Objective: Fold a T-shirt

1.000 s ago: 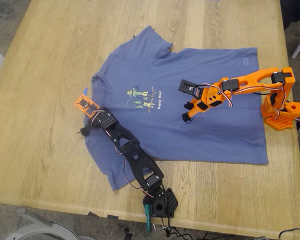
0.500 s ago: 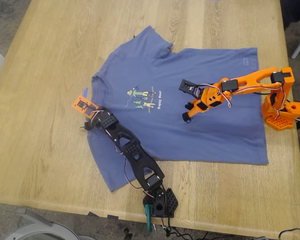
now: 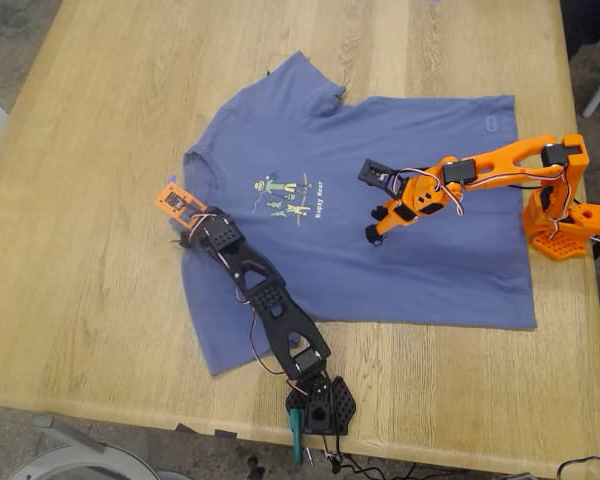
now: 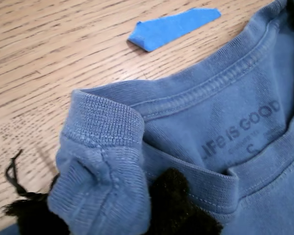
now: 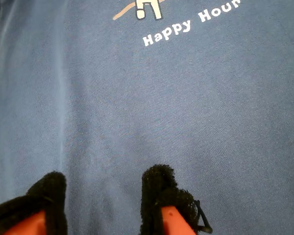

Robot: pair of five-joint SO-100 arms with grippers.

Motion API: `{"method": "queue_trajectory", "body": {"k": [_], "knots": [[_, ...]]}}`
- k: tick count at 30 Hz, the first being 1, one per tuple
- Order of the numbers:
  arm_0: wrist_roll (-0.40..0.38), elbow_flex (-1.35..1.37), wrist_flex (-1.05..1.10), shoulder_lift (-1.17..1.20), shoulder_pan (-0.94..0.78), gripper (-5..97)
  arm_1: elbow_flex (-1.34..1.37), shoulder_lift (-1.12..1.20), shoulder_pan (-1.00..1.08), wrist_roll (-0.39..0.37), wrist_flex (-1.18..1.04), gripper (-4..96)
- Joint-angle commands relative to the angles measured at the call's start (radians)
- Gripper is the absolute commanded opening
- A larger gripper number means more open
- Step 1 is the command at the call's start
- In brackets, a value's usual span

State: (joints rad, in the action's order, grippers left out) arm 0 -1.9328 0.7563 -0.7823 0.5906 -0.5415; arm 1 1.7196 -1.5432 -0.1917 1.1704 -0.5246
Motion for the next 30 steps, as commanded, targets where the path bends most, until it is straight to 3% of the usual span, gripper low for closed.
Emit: {"method": "queue_trajectory", "body": {"k": [1,12,30], "knots": [[-0.008,0.003,-0.028,-0.009,0.118,11,-0.014,-0.032,0.009,-0.005,-0.011,22.2],[0.037,0.028,-0.063,-0.003,0.143,0,0.054,-0.106,0.006,-0.02,-0.031,21.2],[0.032,0.069,-0.035,0.017,0.144,0,0.092,-0.067,-0.078,-0.104,-0.009,28.2]]}}
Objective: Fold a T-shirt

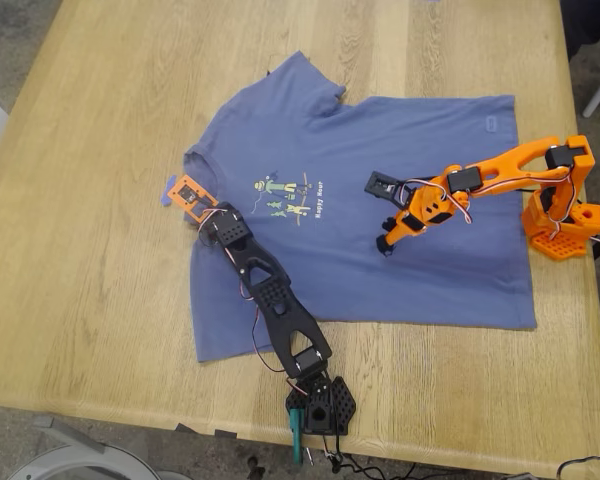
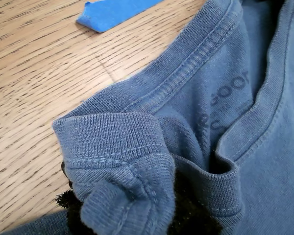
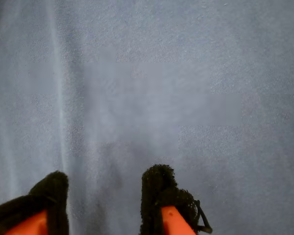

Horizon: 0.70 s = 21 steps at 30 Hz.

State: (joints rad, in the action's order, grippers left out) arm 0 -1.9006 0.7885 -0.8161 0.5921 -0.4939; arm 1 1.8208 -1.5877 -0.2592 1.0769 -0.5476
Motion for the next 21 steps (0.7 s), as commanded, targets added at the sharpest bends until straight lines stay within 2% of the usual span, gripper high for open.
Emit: {"method": "queue_trajectory", "body": {"k": [1,17,21], "knots": [[0.0,0.04,0.002,0.017,0.097,0,-0.005,-0.018,-0.012,-0.017,0.026,28.4],[-0.002,0.04,0.002,0.018,0.097,0,-0.06,0.176,-0.017,-0.044,0.143,30.6],[-0.002,0.04,0.002,0.018,0.097,0,-0.063,0.202,-0.051,-0.078,0.153,30.8]]}}
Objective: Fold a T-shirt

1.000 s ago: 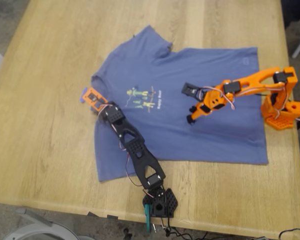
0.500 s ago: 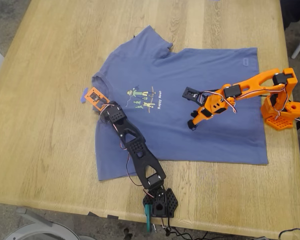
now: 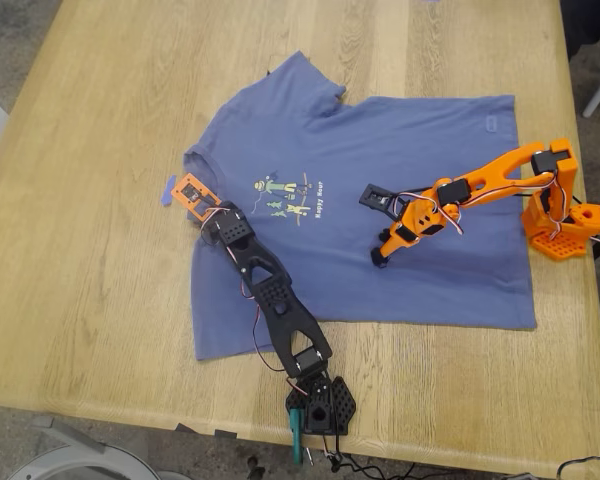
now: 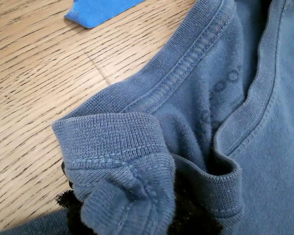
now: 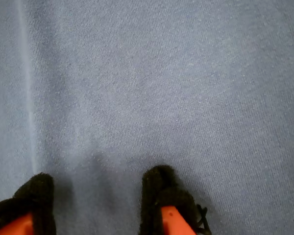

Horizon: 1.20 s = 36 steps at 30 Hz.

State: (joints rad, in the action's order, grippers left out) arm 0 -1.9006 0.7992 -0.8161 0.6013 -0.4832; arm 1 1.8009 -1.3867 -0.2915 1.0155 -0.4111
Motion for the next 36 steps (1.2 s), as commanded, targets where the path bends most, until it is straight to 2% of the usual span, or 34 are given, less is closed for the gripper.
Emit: {"method": "queue_trajectory", "body": {"k": [1,10,17,26,36], "knots": [[-0.002,0.029,0.002,0.009,0.086,0,-0.043,0.008,-0.034,-0.028,0.018,30.9],[-0.005,0.029,0.002,0.011,0.086,1,-0.066,0.072,-0.181,-0.16,-0.02,31.2],[-0.005,0.029,0.002,0.011,0.086,1,-0.186,0.164,-0.249,-0.224,-0.106,31.7],[-0.005,0.029,0.002,0.011,0.084,1,-0.311,0.247,-0.313,-0.258,-0.242,32.4],[-0.005,0.031,0.002,0.012,0.086,1,-0.62,0.46,-0.359,-0.25,-0.489,29.2]]}}
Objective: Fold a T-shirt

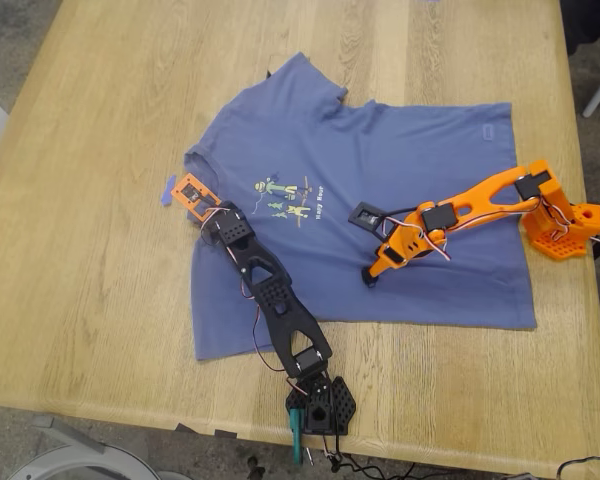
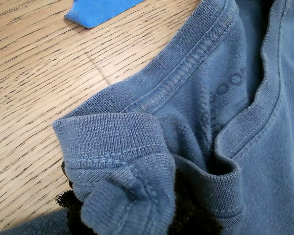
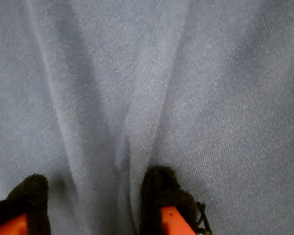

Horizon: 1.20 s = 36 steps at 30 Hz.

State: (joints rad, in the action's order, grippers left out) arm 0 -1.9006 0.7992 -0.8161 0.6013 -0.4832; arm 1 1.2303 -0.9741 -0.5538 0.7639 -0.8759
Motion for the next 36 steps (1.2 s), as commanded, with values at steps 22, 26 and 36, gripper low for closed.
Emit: {"method": "queue_trajectory", "body": {"k": [22,26,36], "knots": [[-0.006,0.364,0.067,0.284,0.114,0,0.115,-0.086,0.077,0.077,-0.138,0.0],[-0.011,0.38,0.066,0.373,0.13,0,0.138,-0.175,0.155,0.103,-0.11,-0.1],[-0.012,0.388,0.052,0.569,0.198,0,-0.156,-0.184,0.29,0.169,-0.167,-0.2]]}}
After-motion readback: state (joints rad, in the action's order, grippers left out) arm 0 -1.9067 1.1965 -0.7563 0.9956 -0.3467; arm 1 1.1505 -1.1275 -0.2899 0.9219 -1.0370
